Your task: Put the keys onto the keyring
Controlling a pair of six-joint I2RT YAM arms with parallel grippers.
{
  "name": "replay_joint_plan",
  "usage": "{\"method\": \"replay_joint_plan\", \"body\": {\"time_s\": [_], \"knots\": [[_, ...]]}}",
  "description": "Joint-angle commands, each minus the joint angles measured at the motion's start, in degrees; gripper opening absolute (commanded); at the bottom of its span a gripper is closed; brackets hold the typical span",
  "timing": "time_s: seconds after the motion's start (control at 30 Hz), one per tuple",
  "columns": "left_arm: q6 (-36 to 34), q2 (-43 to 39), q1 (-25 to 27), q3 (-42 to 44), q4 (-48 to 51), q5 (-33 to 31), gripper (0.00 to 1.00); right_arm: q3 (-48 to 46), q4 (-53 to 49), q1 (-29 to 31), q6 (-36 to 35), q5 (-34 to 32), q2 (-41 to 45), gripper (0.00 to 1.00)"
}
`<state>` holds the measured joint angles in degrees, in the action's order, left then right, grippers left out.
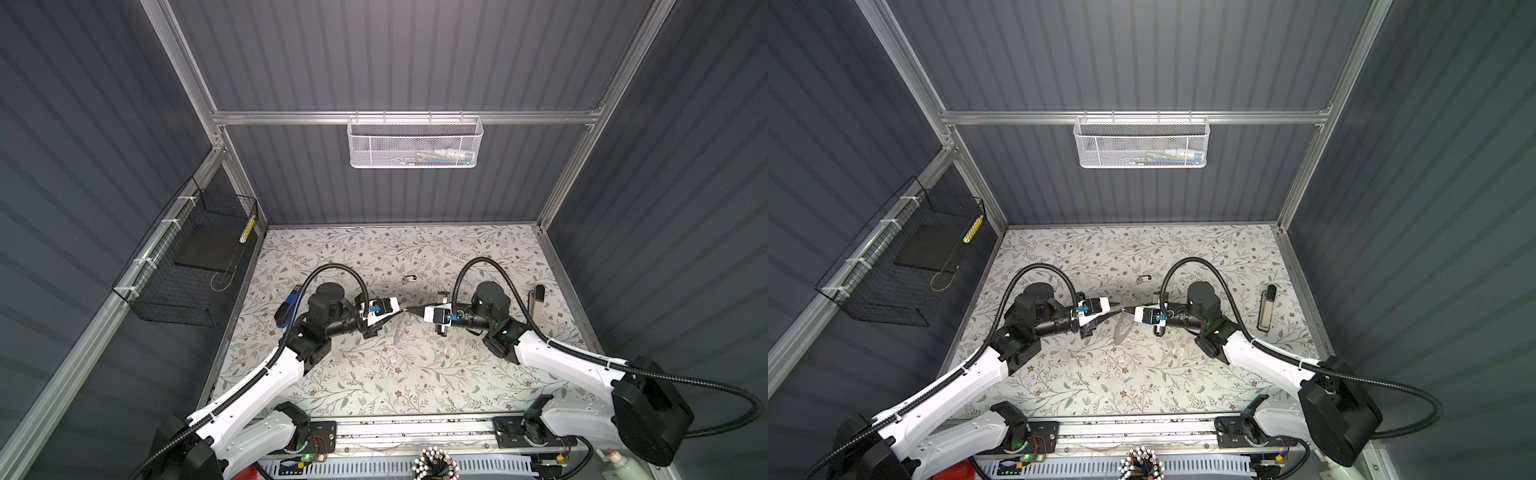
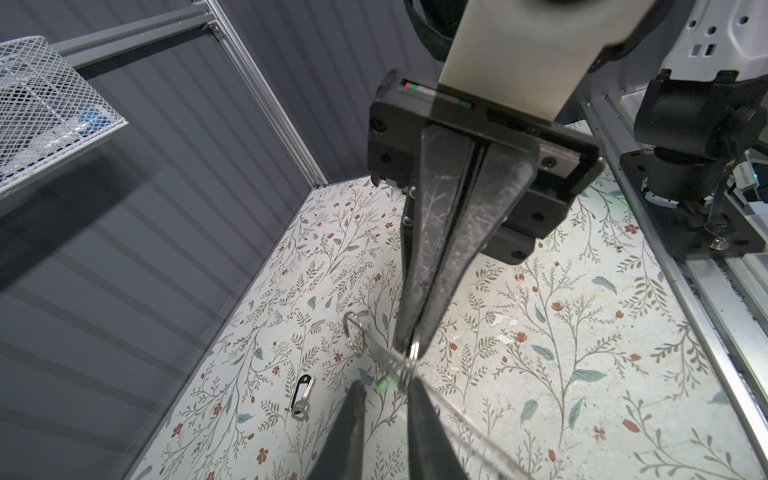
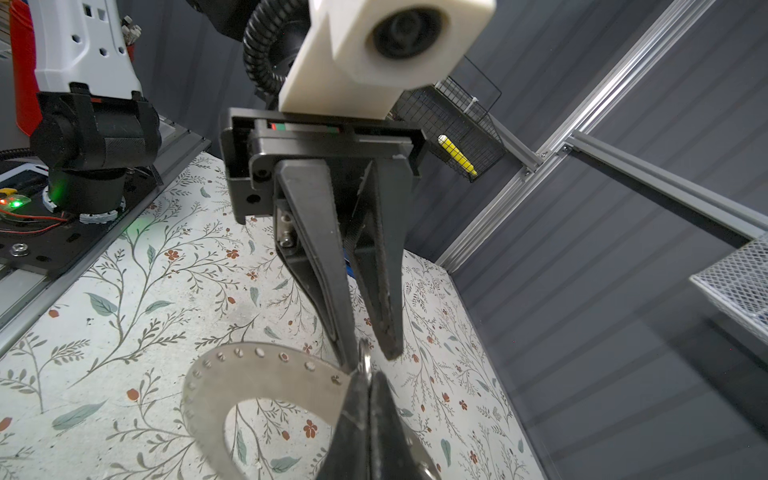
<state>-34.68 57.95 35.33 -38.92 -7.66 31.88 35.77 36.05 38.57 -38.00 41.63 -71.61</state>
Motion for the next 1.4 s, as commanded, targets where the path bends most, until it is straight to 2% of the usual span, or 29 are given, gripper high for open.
{"method": "replay_joint_plan", "body": {"time_s": [0.0,0.13,0.33,0.43,0.53,0.63,0.8,0.97,1.1,1.37], "knots": [[0.07,-0.67,0.50,-0.19,-0.92,1.79,0.18,0.35,1.60,0.31,-0.28,0.12,0.55,0.00],[-0.08,-0.47,0.84,-0.67,-0.95,2.13,0.14,0.38,1.32,0.39,-0.25,0.47,0.47,0.00],[-1.13,0.18,1.41,-1.58,-0.32,3.52,0.01,0.89,0.42,0.37,-0.12,0.43,0.21,0.00],[-2.35,0.72,1.58,-1.73,0.30,4.54,0.00,1.61,-1.22,0.39,0.15,-0.14,0.38,0.01],[-2.77,0.74,1.61,-1.15,-0.96,3.86,0.00,1.85,-3.79,0.40,-0.32,-3.21,1.83,0.22],[-2.55,0.97,1.52,-1.28,-1.39,3.24,0.00,1.54,-9.49,0.30,-2.18,-7.93,5.47,0.37],[-1.86,2.17,1.57,-1.73,-1.97,4.52,0.00,1.61,-21.94,-0.22,-6.27,-13.92,12.30,0.47],[-0.92,2.80,1.58,-1.82,-3.33,5.11,0.00,1.86,-28.26,-0.72,-5.67,-15.65,16.65,0.47],[-1.11,3.55,1.63,-3.44,-1.49,3.38,0.00,3.58,-32.00,-0.69,-2.78,-12.90,16.72,0.44],[-6.53,5.82,5.00,-11.09,11.48,-6.41,0.00,8.52,-33.43,0.39,2.26,-13.67,11.53,0.34]]}}
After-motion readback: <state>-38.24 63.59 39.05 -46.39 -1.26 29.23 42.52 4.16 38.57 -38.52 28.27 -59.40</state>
